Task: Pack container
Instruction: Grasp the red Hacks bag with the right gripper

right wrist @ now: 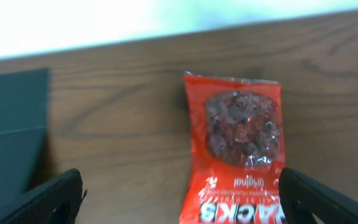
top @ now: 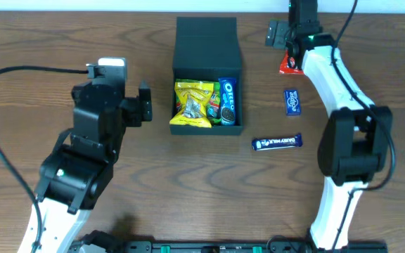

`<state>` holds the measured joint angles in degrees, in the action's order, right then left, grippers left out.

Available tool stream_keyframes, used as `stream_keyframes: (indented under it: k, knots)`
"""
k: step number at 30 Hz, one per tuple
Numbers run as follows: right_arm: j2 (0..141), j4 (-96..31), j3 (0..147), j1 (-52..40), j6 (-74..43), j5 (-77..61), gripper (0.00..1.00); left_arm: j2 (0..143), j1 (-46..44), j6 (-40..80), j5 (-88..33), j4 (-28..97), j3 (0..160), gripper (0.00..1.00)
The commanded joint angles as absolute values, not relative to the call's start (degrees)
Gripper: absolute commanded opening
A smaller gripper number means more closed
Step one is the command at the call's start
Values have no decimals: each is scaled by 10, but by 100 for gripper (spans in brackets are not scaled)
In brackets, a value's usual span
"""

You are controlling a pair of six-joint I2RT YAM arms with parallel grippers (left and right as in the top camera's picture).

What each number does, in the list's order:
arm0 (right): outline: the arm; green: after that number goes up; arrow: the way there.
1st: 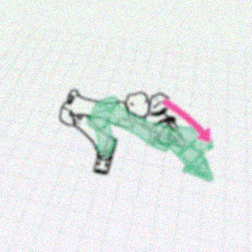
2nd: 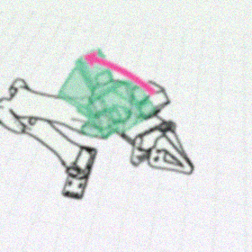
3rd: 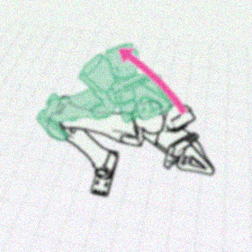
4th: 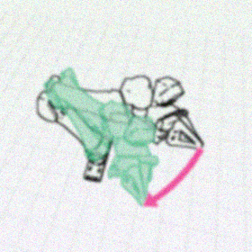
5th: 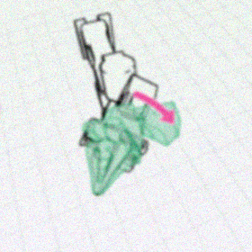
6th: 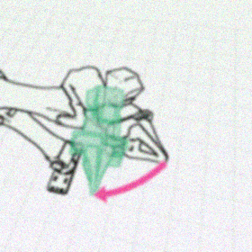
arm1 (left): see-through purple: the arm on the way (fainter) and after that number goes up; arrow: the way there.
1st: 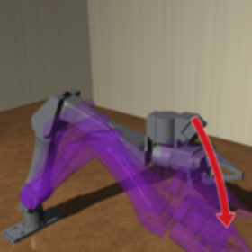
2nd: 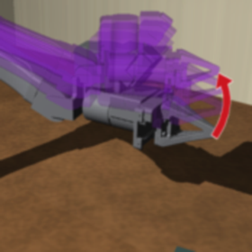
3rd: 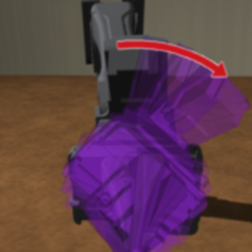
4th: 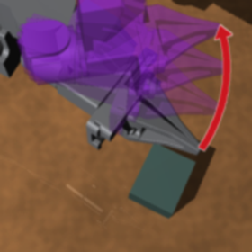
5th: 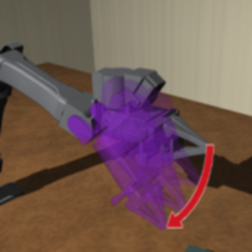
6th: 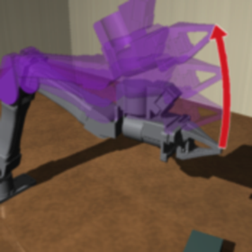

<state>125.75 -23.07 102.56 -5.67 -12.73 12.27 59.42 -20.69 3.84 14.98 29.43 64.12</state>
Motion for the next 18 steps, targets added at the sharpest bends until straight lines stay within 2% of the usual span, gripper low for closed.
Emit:
stream_keyframes:
  k: [1, 3, 9, 13, 16, 18]
  knots:
    - [1291, -214, 1024, -38, -117, 136, 99, 609, -205, 16, 148, 288, 651, 95]
    - [1308, -206, 1024, -33, -121, 135, 98, 616, -205, 16, 148, 282, 651, 95]
    - [1349, -199, 1024, -25, -122, 135, 86, 635, -205, 12, 150, 256, 651, 95]
    - [1359, -200, 1024, -23, -122, 135, 67, 642, -205, 12, 150, 246, 651, 95]
    - [1359, -199, 1024, -22, -122, 135, 45, 644, -205, 12, 150, 244, 651, 95]
    - [1359, -200, 1024, -21, -122, 135, 36, 644, -205, 12, 150, 243, 651, 95]
